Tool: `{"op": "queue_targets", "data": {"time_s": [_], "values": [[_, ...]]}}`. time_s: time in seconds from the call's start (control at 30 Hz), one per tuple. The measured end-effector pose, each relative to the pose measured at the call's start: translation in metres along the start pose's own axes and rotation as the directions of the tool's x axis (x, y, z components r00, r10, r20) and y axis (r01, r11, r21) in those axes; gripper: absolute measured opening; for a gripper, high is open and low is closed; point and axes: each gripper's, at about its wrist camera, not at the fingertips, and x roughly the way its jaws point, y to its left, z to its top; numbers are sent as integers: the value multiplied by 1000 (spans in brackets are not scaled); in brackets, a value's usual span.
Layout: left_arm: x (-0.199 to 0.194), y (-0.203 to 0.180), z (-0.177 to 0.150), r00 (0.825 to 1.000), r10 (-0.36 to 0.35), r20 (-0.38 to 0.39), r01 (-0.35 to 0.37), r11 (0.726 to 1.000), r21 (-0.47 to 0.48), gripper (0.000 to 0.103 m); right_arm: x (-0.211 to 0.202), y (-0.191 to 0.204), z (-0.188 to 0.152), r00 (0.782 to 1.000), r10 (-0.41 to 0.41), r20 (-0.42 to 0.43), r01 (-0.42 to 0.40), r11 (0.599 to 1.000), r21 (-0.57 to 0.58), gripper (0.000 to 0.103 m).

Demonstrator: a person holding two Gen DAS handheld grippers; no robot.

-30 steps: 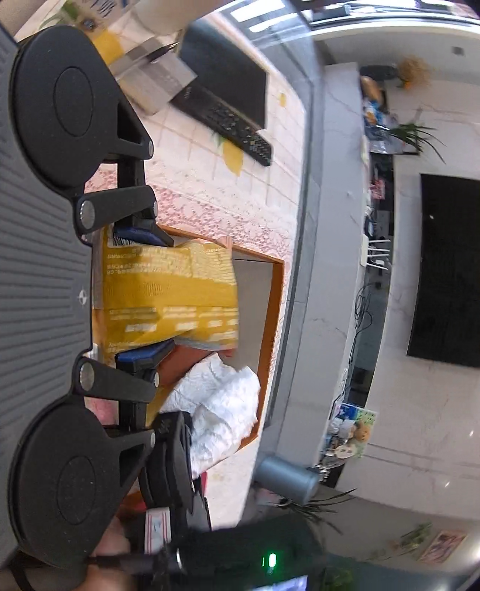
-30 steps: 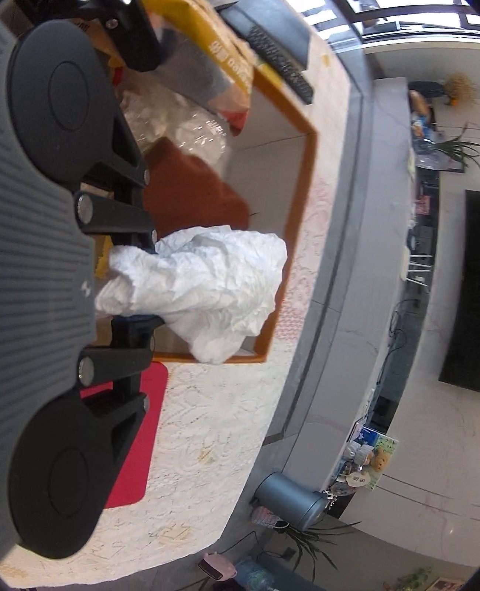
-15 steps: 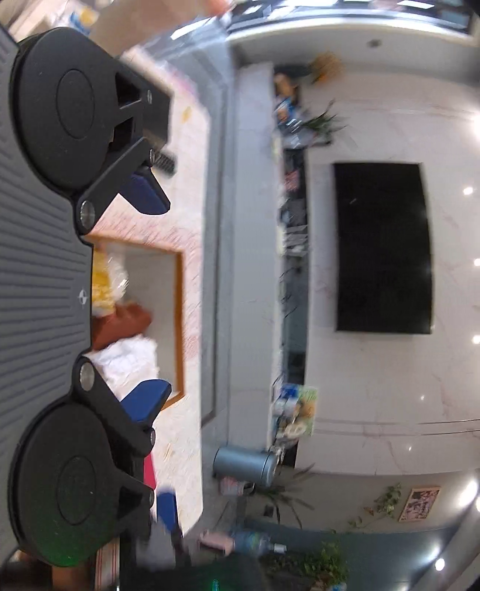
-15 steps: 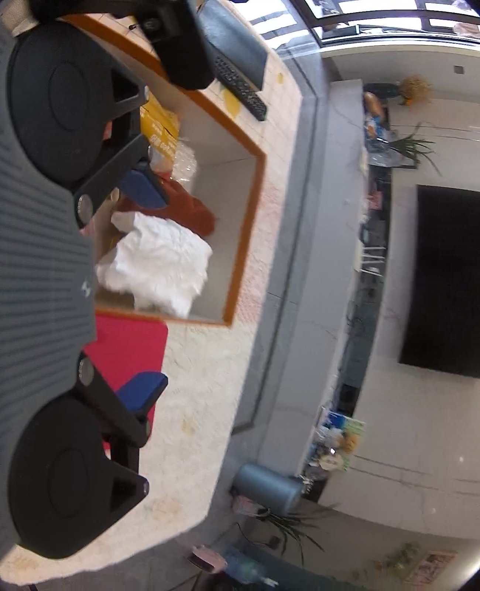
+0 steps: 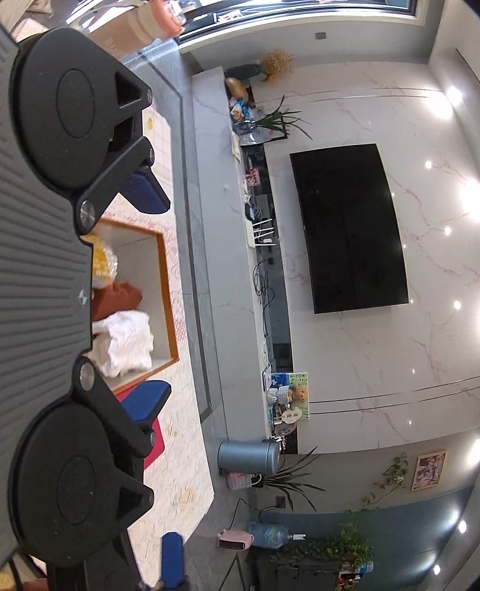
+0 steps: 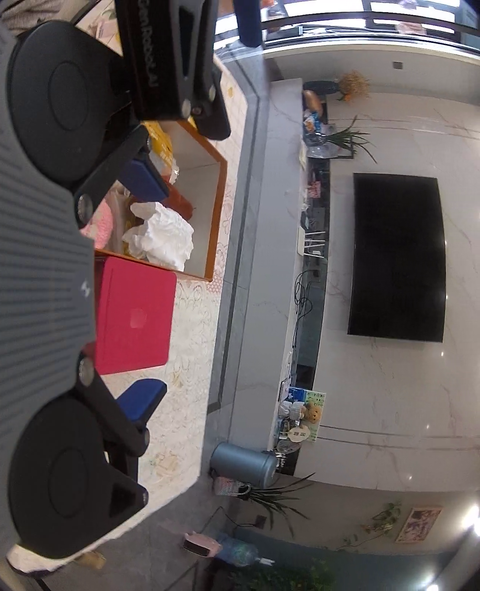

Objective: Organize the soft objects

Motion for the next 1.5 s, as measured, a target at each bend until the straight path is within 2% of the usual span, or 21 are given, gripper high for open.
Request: {"op": "queue_targets", "data": {"time_s": [0.17,0.5,1.5], "values": [[0,-2,-9,999,-27,-38,25,998,-49,103,-6,-12,-11,1000,-14,-9,14,999,29,100],[-2,-13,-25,996,-16,-89,11,998,-54,103,-2,-16,-25,999,-2,-40,3,1000,11,100],[-4,-29,-32,992,16,-125,-22,998,-51,103,1,-18,-34,997,-23,-72,21,1000,-21,100]]}}
